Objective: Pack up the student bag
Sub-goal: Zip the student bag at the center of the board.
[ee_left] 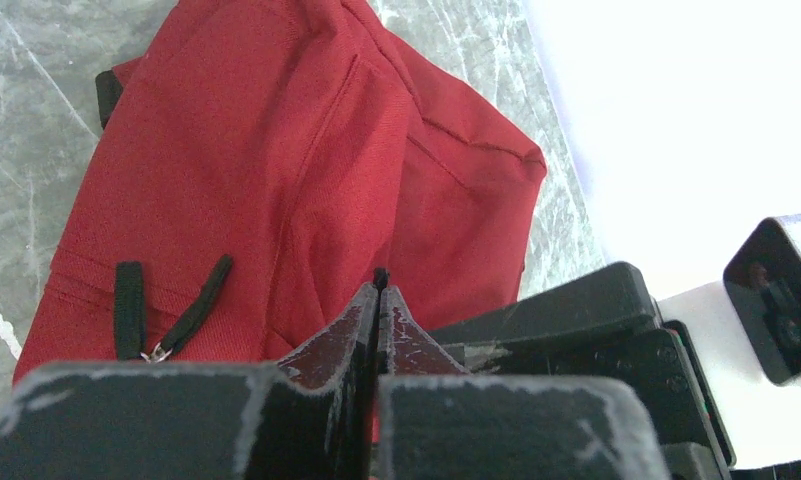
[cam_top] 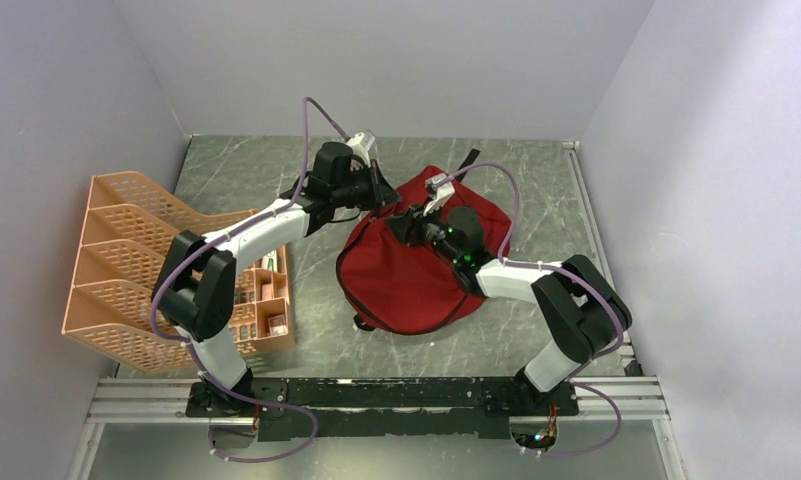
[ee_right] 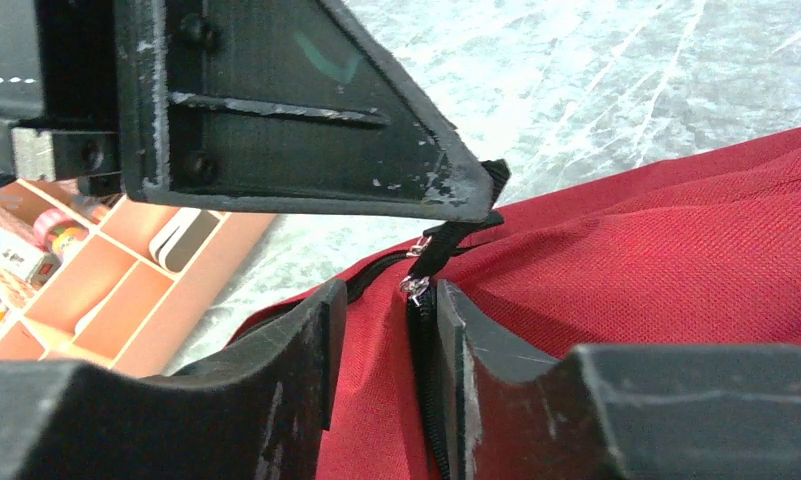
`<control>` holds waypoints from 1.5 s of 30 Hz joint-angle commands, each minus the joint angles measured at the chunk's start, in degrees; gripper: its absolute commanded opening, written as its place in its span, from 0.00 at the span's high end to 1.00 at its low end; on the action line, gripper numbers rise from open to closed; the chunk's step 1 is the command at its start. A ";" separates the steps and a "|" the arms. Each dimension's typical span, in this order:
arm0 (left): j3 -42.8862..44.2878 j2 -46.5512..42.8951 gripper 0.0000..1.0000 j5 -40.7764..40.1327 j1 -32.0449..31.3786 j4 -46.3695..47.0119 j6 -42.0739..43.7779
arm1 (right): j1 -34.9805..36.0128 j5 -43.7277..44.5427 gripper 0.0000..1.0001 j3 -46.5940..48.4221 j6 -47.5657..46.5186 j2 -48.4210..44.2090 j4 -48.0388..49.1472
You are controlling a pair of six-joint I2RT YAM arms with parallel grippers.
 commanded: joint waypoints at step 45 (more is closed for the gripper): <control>-4.66 -8.95 0.41 -4.22 3.35 -2.73 -4.34 | -2.60 3.74 1.00 3.70 5.35 -3.70 -5.70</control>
